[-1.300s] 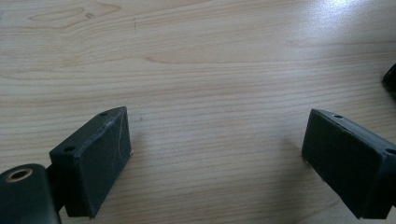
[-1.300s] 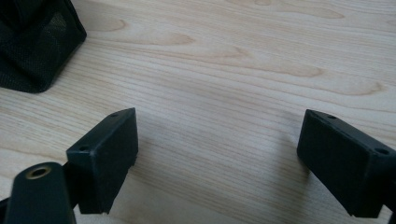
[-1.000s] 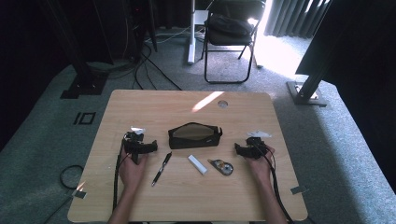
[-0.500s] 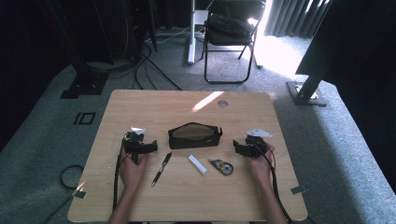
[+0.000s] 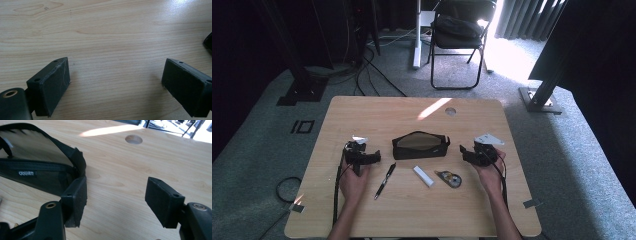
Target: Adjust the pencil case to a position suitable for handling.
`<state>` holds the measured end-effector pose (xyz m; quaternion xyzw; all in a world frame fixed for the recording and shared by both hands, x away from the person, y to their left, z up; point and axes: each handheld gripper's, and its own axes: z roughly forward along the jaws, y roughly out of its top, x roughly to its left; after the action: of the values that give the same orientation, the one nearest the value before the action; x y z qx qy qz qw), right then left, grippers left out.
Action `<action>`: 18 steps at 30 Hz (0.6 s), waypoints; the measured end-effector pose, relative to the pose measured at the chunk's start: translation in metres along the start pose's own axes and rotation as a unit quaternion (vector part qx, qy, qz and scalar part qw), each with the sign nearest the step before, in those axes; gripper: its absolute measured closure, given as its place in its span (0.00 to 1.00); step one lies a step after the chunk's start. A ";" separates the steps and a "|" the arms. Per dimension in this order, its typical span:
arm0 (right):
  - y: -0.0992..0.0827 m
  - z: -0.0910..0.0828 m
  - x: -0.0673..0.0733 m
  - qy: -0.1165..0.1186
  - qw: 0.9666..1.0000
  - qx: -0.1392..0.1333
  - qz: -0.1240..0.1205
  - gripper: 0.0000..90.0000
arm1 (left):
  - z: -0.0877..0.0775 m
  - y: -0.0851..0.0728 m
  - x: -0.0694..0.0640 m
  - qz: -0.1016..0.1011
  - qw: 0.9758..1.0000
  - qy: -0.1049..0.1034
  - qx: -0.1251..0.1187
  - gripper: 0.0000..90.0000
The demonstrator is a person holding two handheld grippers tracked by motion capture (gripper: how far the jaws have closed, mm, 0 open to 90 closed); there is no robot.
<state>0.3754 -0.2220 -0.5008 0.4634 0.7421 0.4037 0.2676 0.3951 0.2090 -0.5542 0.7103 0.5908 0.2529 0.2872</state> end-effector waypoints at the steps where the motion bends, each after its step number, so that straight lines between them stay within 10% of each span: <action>1: 0.001 0.000 0.001 0.001 1.000 -0.002 -0.002 0.39 | 0.000 0.000 0.000 0.000 1.000 0.000 0.000 0.09; 18: 0.028 0.020 0.019 0.028 0.999 -0.011 -0.035 0.42 | 0.000 0.000 0.000 0.000 1.000 0.000 0.000 0.09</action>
<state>0.3966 -0.1912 -0.4880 0.4230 0.7605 0.4150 0.2655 0.3951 0.2090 -0.5542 0.7105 0.5907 0.2527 0.2872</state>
